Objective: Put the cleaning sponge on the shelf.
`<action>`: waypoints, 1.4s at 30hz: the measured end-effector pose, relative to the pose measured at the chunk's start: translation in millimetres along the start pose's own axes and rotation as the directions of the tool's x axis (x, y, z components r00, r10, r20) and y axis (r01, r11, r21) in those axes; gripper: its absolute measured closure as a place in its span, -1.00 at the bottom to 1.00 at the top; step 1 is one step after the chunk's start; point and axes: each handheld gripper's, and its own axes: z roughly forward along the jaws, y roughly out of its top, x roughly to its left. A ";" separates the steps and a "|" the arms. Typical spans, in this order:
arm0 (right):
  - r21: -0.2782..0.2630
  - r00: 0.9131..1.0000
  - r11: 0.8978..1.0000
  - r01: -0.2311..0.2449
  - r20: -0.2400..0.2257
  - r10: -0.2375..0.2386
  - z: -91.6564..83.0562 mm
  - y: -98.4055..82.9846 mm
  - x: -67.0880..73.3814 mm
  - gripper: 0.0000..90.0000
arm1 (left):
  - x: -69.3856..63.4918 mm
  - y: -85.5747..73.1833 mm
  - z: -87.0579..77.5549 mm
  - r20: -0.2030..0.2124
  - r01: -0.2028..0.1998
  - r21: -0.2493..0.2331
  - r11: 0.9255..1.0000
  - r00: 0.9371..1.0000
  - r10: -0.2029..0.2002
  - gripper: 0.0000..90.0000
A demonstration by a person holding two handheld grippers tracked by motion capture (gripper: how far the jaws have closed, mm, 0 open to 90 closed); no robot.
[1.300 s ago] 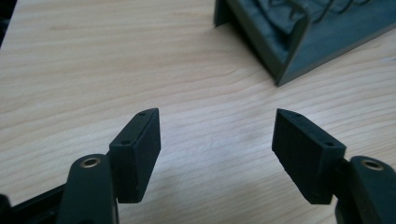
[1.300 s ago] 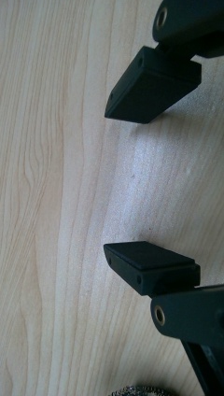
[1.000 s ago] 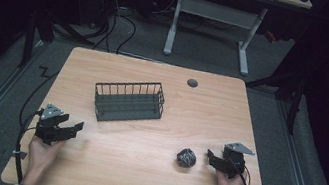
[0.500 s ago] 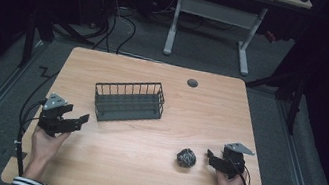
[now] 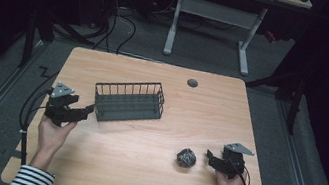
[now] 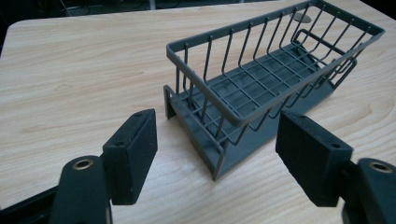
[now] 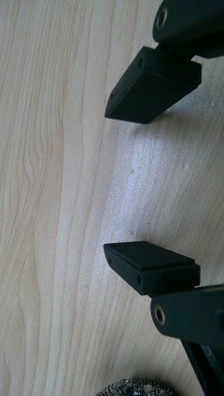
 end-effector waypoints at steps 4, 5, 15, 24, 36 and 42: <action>0.000 1.000 1.000 0.001 -0.001 -0.001 0.0 0.0 -0.1 -0.34 | -1.8 9.2 7.5 -0.007 -0.002 0.005 1.000 1.000 0.002 -0.31; -0.001 1.000 1.000 0.004 -0.001 -0.004 0.1 0.0 -0.2 -0.34 | -2.3 11.4 9.6 -0.009 0.000 0.007 1.000 1.000 0.000 -0.30; 0.000 1.000 1.000 0.002 -0.002 -0.002 0.0 0.0 0.1 -0.34 | -0.6 23.6 32.8 -0.036 0.020 0.024 1.000 0.999 -0.019 -0.20; 0.000 1.000 1.000 0.003 -0.004 -0.003 0.0 0.0 0.2 -0.34 | 2.0 20.9 44.5 -0.046 0.032 0.050 0.998 0.998 -0.030 -0.06; 0.000 1.000 1.000 0.003 -0.004 -0.003 0.0 0.0 0.2 -0.34 | -2.5 18.1 48.5 -0.048 -0.007 0.068 0.998 0.999 0.011 0.24; 0.000 1.000 1.000 0.003 -0.004 -0.003 0.0 0.0 0.2 -0.34 | -6.8 17.8 48.0 -0.052 -0.026 0.068 0.997 0.998 0.030 0.32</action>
